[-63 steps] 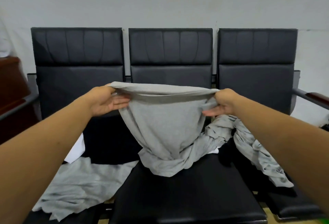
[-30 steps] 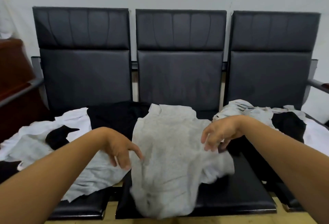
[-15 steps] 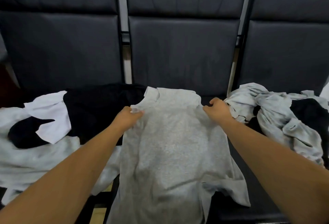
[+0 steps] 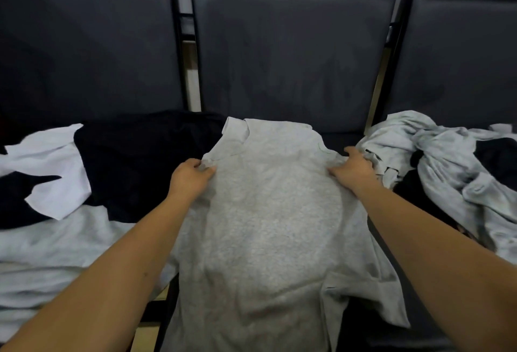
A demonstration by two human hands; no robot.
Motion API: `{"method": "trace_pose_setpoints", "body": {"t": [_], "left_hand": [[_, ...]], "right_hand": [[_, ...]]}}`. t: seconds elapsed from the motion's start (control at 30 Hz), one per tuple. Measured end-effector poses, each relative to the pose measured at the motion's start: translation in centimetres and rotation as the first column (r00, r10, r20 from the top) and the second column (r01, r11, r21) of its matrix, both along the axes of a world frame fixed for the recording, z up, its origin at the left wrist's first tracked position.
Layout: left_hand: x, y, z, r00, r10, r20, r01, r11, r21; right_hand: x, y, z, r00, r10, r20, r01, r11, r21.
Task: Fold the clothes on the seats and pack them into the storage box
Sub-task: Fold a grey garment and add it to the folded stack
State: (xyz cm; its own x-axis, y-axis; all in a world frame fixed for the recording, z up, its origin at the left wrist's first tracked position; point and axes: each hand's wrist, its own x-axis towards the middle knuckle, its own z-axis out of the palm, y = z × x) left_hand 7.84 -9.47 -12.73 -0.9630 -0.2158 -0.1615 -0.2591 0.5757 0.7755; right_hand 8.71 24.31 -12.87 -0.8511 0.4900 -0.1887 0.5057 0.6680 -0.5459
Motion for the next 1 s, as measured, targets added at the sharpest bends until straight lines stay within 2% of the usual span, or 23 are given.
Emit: {"method": "trace_pose_setpoints", "body": {"t": [0.1,0.13,0.27,0.37,0.47,0.57,0.63,0.7,0.73,0.83,0.97,1.0], "left_hand": [[0.0,-0.9,-0.2,0.998,0.063,0.007,-0.063,0.986,0.154],[0.1,-1.0,-0.2,0.996,0.084,0.014,-0.085,0.973,0.216],[0.7,-0.8,1.0,0.997,0.071,-0.021,-0.059,0.932,0.358],[1.2,-0.4,2.7,0.991,0.044,-0.124,0.008,0.922,0.387],[1.5,-0.5,4.4,0.987,0.059,-0.149,0.013,0.897,0.442],[1.7,-1.3,6.2,0.987,0.080,-0.138,-0.004,0.877,0.480],[1.9,-1.8,7.5,0.986,0.086,-0.144,-0.003,0.865,0.501],[2.4,-2.4,9.0,0.978,0.096,-0.188,0.013,0.861,0.508],[2.6,-2.7,9.9,0.972,0.102,-0.213,0.023,0.856,0.517],[3.1,-3.8,12.8,0.959,0.039,-0.281,0.111,0.862,0.495],[3.6,-4.6,17.4,0.935,-0.026,-0.354,0.192,0.876,0.443],[3.9,-4.7,18.7,0.927,-0.033,-0.374,0.210,0.872,0.441]], "right_hand": [[0.5,0.4,-0.3,0.996,0.047,0.070,-0.051,0.997,0.057],[0.5,0.7,-0.4,0.998,0.045,0.050,-0.047,0.998,0.041],[0.9,0.8,-0.1,0.967,-0.095,-0.236,0.042,0.975,-0.220],[1.7,0.4,0.9,0.898,-0.126,-0.421,-0.009,0.952,-0.304],[2.6,0.3,2.7,0.876,-0.097,-0.472,-0.071,0.943,-0.324],[3.2,0.7,4.9,0.877,-0.132,-0.463,-0.099,0.891,-0.443],[3.4,0.9,6.7,0.879,-0.219,-0.423,-0.105,0.778,-0.620],[3.9,1.2,8.7,0.902,-0.263,-0.343,-0.132,0.588,-0.798],[4.3,1.5,9.8,0.920,-0.242,-0.308,-0.143,0.524,-0.839],[4.9,2.4,12.8,0.949,-0.142,-0.283,-0.192,0.453,-0.871],[5.5,3.1,17.6,0.874,-0.257,-0.413,-0.339,0.286,-0.896],[5.9,3.2,18.6,0.861,-0.262,-0.436,-0.363,0.285,-0.887]]}}
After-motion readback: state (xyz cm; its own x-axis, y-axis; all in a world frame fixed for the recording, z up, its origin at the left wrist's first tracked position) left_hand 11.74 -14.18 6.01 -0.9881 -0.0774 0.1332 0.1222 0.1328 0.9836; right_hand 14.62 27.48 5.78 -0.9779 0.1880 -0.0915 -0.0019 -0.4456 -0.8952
